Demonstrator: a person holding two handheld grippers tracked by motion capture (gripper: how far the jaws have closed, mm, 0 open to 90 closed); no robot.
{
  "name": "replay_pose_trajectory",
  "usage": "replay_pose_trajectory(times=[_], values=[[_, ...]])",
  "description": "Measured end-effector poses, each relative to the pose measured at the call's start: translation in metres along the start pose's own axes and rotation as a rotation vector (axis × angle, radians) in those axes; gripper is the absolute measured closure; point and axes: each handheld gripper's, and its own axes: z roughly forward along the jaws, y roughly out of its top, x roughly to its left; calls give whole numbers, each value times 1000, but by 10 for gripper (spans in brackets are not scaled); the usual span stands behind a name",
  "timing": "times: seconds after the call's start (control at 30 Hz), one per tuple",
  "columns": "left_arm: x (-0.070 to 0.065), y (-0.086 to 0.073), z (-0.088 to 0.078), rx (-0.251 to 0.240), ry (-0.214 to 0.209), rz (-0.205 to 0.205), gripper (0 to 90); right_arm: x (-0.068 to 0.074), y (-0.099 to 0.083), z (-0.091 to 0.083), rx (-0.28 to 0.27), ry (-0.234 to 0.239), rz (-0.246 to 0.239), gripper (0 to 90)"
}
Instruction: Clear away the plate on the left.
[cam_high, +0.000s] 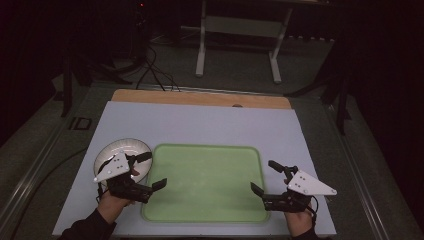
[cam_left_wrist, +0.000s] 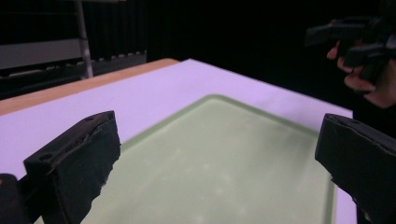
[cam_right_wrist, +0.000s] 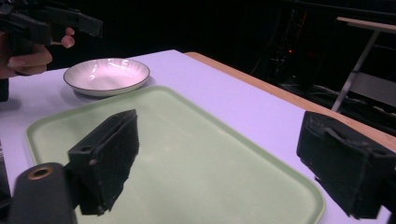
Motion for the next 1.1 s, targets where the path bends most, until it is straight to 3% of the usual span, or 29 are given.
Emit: replay_pose_trajectory(times=[0.23, 0.27, 0.33, 0.4, 0.47, 0.5, 0.63, 0.83, 1.1], values=[[-2, -1, 3, 21, -11, 7, 0, 2, 1, 0, -2, 7, -6, 128], [-4, -1, 5, 50, 10, 17, 0, 3, 1, 0, -4, 13, -6, 126], [-4, -1, 5, 50, 10, 17, 0, 3, 1, 0, -5, 17, -5, 126], [-5, -1, 10, 90, -34, 0, 0, 4, 2, 0, -6, 18, -11, 125], [-5, -1, 10, 96, -41, 3, 0, 4, 2, 0, -7, 22, -15, 125], [-7, 1, 12, 116, -71, 1, 0, 5, 2, 0, -9, 19, -14, 125], [-14, 7, 15, 127, -124, 6, 0, 6, 3, 1, -12, 23, -15, 125], [-24, 21, 16, 156, -185, 49, 0, 8, 4, 2, -17, 34, -26, 127], [-28, 43, 14, 161, -200, 92, 0, 9, 5, 2, -24, 37, -31, 126]])
